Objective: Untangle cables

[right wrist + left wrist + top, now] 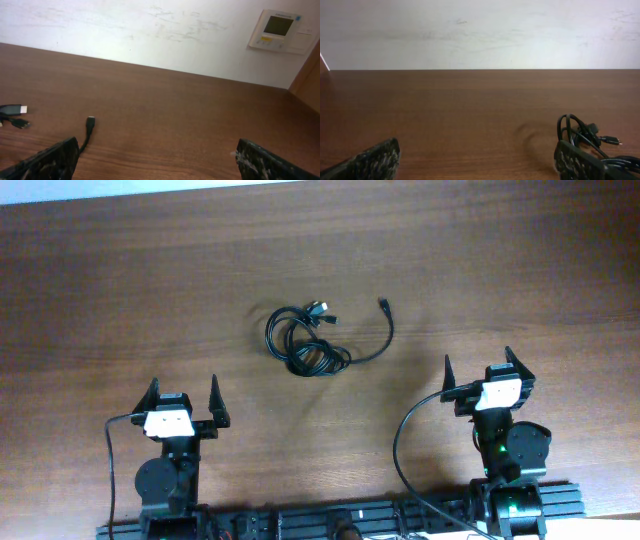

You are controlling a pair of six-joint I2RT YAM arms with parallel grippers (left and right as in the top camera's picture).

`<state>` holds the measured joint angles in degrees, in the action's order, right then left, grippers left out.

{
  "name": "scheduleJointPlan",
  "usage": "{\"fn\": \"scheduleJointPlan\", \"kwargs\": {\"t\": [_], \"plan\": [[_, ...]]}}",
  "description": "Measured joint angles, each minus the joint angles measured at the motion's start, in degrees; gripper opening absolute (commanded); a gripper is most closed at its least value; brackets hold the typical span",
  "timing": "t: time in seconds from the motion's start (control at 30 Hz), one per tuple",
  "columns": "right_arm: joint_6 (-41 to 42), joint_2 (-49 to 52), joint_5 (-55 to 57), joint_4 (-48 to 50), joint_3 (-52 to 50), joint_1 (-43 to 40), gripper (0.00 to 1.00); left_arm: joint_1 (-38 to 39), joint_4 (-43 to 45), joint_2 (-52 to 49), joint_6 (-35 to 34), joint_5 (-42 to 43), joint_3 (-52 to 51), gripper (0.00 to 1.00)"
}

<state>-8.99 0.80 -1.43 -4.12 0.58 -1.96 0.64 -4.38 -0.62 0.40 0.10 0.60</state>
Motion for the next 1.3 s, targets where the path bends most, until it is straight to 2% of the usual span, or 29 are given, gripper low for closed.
{"fn": "scheduleJointPlan", "kwargs": {"t": [0.3,0.47,0.57,0.63,0.73,0.83,1.1,1.3], "plan": [[0.0,0.0,-0.1,0.5,0.0,0.0,0.99,0.0,0.1,0.0,0.0,0.0,0.0,0.99],[0.0,0.0,-2.8,10.8,0.0,0.0,0.99,0.0,4.9,0.0,0.0,0.9,0.0,0.99],[1.1,0.0,-6.4,18.4,0.0,0.0,0.99,0.0,11.0,0.0,0.0,6.4,0.0,0.99],[2.4,0.0,-8.9,18.8,0.3,0.0,0.99,0.0,11.6,0.0,0.0,11.6,0.4,0.99],[4.3,0.1,-11.6,15.3,2.6,0.0,0.99,0.0,8.2,0.0,-0.3,16.9,2.4,0.99],[5.9,0.1,-13.1,10.4,9.9,0.0,0.99,0.0,2.2,-0.1,-0.5,20.2,9.6,0.99],[6.8,2.2,-13.9,-8.5,29.7,0.0,0.99,0.0,-14.2,-6.4,-0.4,22.7,31.5,0.99],[3.1,8.8,-12.0,-25.5,44.2,0.0,0.99,0.0,-26.8,-14.6,-0.4,23.7,46.1,0.99]]}}
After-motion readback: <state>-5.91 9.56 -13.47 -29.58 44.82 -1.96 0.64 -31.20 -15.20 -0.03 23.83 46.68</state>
